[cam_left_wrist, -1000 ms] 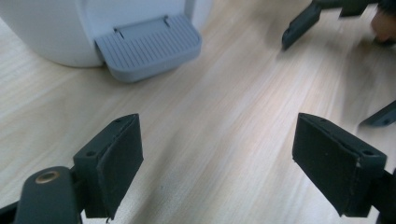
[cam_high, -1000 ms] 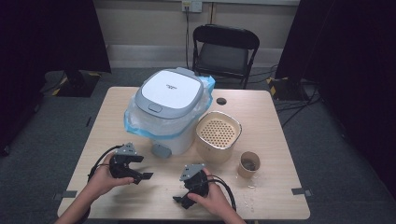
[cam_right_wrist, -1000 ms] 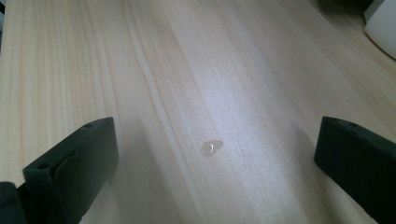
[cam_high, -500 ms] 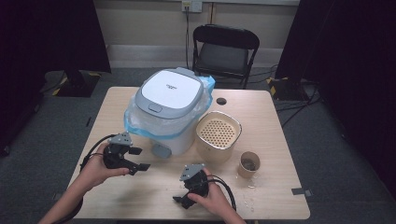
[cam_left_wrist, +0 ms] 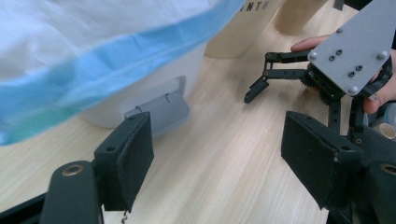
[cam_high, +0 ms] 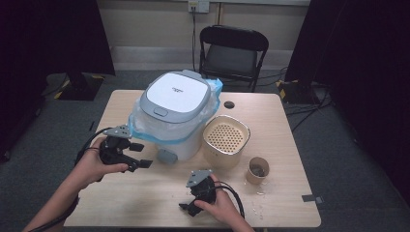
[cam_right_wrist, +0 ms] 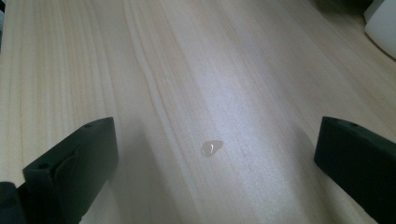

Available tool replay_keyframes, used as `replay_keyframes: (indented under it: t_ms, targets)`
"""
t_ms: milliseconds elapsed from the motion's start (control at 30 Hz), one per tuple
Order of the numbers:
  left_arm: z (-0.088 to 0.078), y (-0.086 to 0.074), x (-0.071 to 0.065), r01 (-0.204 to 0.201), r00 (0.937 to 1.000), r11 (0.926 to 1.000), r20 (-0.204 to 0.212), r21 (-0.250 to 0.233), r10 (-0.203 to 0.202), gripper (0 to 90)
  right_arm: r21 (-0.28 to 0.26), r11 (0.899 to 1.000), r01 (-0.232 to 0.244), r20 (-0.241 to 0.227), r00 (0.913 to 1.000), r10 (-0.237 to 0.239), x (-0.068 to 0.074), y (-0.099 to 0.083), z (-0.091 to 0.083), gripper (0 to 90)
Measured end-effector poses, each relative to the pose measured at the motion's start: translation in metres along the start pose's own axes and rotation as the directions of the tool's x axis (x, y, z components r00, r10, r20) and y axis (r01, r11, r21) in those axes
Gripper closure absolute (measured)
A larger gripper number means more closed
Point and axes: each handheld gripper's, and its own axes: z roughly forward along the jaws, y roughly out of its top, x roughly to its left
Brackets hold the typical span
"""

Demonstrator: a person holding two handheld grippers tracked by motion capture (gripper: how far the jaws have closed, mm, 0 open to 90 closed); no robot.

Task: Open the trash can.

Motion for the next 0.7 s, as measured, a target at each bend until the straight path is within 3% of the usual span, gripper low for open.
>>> replay_keyframes:
  t_ms: [700]
  targets:
    - [-0.027, 0.037, -0.003, -0.024, 0.9997, 0.9997, -0.007, -0.001, 0.024, 25.0, 0.000, 1.000, 0.000, 0.000, 1.0000, 0.000, 0.000, 0.000, 0.000, 0.0]
